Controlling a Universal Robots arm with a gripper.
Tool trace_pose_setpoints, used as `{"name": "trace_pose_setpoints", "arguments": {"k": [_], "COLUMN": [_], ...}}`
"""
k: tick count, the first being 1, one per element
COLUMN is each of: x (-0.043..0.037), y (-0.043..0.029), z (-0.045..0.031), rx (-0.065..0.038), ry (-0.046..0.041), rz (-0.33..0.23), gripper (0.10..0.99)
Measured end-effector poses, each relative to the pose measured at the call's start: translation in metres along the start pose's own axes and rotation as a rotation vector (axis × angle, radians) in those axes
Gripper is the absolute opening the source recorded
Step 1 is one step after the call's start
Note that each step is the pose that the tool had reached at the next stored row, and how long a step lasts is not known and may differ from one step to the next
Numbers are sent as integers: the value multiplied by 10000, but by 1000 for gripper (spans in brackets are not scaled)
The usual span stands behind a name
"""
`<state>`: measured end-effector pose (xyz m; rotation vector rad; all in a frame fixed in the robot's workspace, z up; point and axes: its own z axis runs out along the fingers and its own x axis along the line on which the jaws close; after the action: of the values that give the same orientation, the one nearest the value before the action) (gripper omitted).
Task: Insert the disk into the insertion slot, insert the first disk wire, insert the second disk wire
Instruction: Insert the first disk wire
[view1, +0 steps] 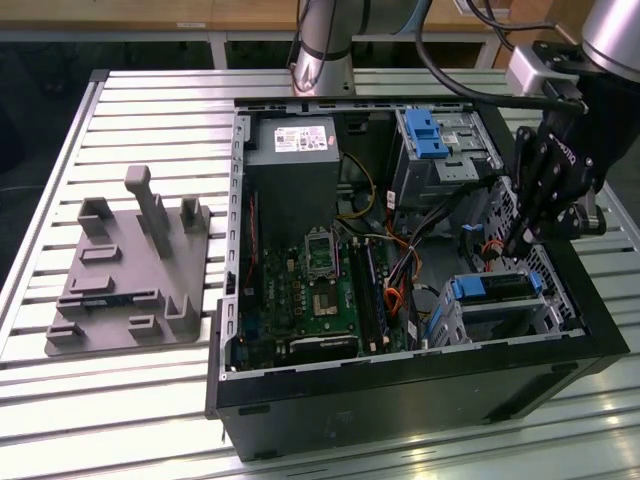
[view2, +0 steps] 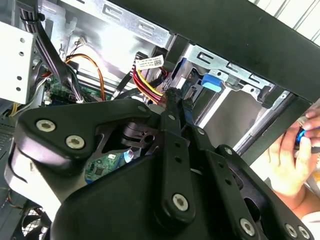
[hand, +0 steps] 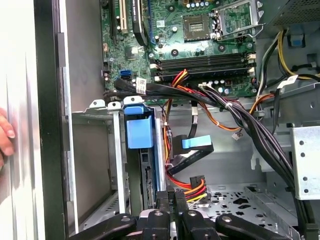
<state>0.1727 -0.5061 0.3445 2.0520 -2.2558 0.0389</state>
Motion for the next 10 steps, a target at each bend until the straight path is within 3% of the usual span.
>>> {"name": "trace_pose_setpoints", "arguments": {"k": [3,7,10], "x": [40,111,162], "y": [-4,-11,-15], "z": [2,5,9], "rx": [-21,-34,-49], "ry": [-272,-430,-613], "rz": [-14,-22,-31], "gripper": [161,161,161]}}
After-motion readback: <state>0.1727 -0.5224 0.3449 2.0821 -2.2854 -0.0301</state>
